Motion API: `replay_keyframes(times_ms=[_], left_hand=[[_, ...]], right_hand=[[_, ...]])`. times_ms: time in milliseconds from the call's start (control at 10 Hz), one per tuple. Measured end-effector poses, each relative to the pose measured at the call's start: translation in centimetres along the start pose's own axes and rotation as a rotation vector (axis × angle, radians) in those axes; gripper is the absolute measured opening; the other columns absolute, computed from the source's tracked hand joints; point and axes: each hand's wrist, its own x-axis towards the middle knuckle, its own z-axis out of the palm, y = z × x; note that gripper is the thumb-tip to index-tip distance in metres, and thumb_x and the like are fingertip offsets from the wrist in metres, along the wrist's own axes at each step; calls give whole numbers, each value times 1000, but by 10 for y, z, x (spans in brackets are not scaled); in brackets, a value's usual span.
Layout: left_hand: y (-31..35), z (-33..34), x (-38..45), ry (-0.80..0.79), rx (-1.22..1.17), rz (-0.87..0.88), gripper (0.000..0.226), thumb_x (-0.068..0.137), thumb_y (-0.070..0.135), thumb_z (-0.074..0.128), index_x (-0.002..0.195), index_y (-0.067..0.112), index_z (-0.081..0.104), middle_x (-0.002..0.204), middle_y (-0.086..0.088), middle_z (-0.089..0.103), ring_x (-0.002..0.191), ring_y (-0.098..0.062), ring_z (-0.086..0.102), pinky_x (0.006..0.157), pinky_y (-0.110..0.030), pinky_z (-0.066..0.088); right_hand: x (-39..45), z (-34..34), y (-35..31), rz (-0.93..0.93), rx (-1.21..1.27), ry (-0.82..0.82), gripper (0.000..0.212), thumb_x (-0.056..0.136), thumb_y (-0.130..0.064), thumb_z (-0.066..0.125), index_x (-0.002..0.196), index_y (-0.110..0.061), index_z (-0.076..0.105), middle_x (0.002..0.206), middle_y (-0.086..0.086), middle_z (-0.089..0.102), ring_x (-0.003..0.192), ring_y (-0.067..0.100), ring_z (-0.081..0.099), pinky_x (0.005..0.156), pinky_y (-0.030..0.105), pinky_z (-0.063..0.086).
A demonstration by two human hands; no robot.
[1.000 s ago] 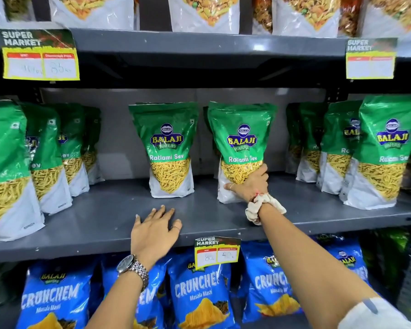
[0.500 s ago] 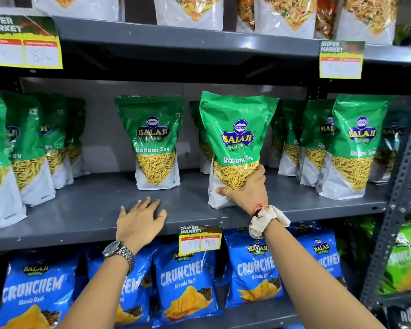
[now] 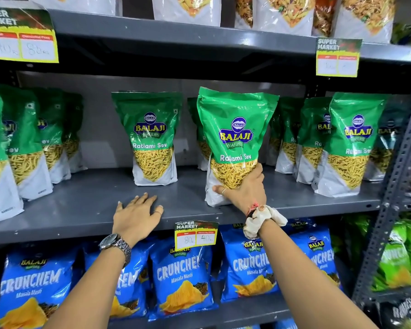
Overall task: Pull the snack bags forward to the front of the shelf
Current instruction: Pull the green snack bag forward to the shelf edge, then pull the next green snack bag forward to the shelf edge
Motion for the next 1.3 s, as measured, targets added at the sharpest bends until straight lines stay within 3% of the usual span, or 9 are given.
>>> replay_keyframes(times_ms=[400, 700, 800, 900, 1000, 1200, 1300], left_hand=[[0, 0, 0, -3, 3, -2, 56, 94, 51, 25, 146, 32, 28, 159, 6, 22, 147, -15, 21, 121, -49, 9], [0, -3, -4, -3, -17, 3, 55, 94, 51, 27, 146, 31, 30, 159, 6, 23, 147, -15, 21, 121, -49, 9], [-3, -5, -6, -19, -48, 27, 58, 93, 54, 30, 146, 29, 31, 159, 6, 23, 147, -13, 19, 121, -46, 9], [-13, -8, -10, 30, -92, 27, 57, 94, 51, 34, 145, 25, 33, 159, 3, 24, 148, -14, 16, 121, -47, 10], [-37, -12, -17, 115, -109, -16, 50, 95, 44, 36, 141, 24, 39, 157, 2, 29, 148, -17, 17, 121, -49, 11], [-103, -32, -19, 100, -1, -39, 47, 95, 40, 37, 139, 24, 42, 155, -2, 33, 148, -21, 19, 120, -54, 10], [-124, -40, -12, 53, 33, 2, 49, 95, 40, 38, 141, 23, 40, 156, -3, 31, 148, -21, 17, 120, -53, 9]], right_hand=[[-9, 0, -3, 28, -25, 56, 130, 50, -60, 82, 143, -4, 11, 133, 16, 40, 120, 38, 49, 88, 49, 48], [-16, 3, 2, 17, 5, 71, 135, 48, -71, 75, 145, -3, 10, 142, 16, 34, 128, 38, 39, 93, 50, 45], [-27, 10, 5, -61, 54, 214, 125, 57, -73, 69, 144, -2, 14, 146, 19, 29, 134, 38, 30, 103, 50, 37], [-42, 15, 3, -259, 174, 410, 92, 77, -50, 67, 142, -4, 22, 149, 17, 29, 138, 32, 27, 112, 45, 30], [-57, 18, -8, -436, 288, 478, 65, 81, -25, 65, 135, -5, 36, 143, 14, 40, 134, 27, 35, 111, 37, 29], [-70, 44, -47, -583, 337, 402, 51, 78, -9, 64, 126, -2, 49, 129, 11, 53, 126, 24, 43, 110, 32, 32], [-71, 67, -75, -530, 337, 311, 51, 77, -16, 59, 125, -3, 50, 126, 12, 55, 122, 26, 46, 107, 35, 35]])
